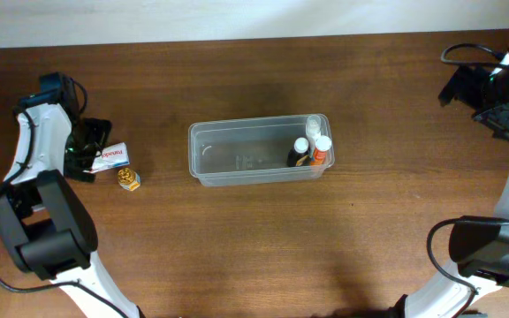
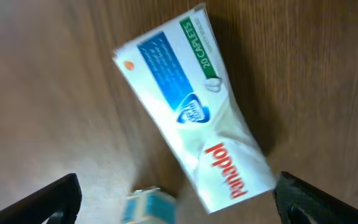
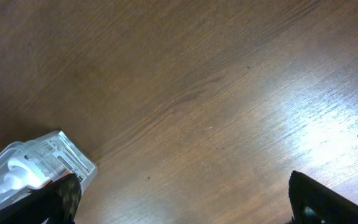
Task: Pack container
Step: 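Move the left gripper to the white Panadol box and grasp it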
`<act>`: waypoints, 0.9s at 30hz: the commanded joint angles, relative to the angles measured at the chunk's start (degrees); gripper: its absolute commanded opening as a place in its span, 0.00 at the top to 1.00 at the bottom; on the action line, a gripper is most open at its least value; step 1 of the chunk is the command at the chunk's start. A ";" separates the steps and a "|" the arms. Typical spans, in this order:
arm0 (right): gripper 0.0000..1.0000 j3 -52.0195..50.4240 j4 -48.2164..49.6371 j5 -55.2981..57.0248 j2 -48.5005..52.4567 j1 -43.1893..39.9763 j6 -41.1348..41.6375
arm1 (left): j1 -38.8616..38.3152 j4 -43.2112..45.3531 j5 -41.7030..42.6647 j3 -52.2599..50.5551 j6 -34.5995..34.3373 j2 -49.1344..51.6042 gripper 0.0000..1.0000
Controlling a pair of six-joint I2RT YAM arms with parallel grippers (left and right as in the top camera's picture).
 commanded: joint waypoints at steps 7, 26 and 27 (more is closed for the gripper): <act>0.02 0.17 0.07 0.50 0.09 -0.13 0.48 | 0.33 6.34 1.36 0.33 -7.58 3.39 0.01; 0.02 0.17 0.07 0.50 0.09 -0.13 0.48 | 0.33 8.07 0.17 0.33 -6.16 5.79 0.01; 0.02 0.17 0.07 0.50 0.09 -0.13 0.48 | 0.33 7.96 0.37 0.33 -5.35 6.08 0.01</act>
